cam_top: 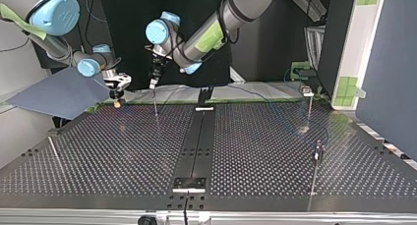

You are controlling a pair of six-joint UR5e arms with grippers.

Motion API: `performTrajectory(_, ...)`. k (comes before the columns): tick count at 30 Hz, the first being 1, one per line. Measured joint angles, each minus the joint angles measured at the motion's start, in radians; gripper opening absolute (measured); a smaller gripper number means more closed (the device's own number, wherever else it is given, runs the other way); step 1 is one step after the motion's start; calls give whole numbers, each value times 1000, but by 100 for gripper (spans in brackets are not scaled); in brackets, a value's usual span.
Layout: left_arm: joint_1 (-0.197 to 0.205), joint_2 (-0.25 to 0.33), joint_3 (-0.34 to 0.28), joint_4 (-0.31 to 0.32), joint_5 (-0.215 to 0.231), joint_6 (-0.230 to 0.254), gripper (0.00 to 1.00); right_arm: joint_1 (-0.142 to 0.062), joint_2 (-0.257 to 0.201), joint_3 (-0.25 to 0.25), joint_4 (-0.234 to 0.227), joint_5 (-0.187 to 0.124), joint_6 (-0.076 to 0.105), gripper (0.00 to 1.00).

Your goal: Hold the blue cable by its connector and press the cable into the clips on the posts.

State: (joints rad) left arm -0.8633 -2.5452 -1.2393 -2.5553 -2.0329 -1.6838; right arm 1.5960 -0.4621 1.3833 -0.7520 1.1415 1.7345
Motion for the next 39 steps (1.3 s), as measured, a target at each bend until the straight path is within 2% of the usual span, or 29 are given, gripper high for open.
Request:
performTrajectory(13, 12, 126, -126, 126, -90, -20, 98, 4, 0, 0, 0, 0, 6, 0)
performTrajectory(18, 16, 175, -175, 168, -107, -23, 98, 8, 0, 0, 3, 0, 7, 0)
performTrajectory(30, 3, 289, -289, 155, -135, -22, 98, 12, 1, 0, 17, 0, 7, 0)
performTrajectory(39, 14, 368, -368, 210, -134, -51, 98, 12, 1, 0, 17, 1, 7, 0)
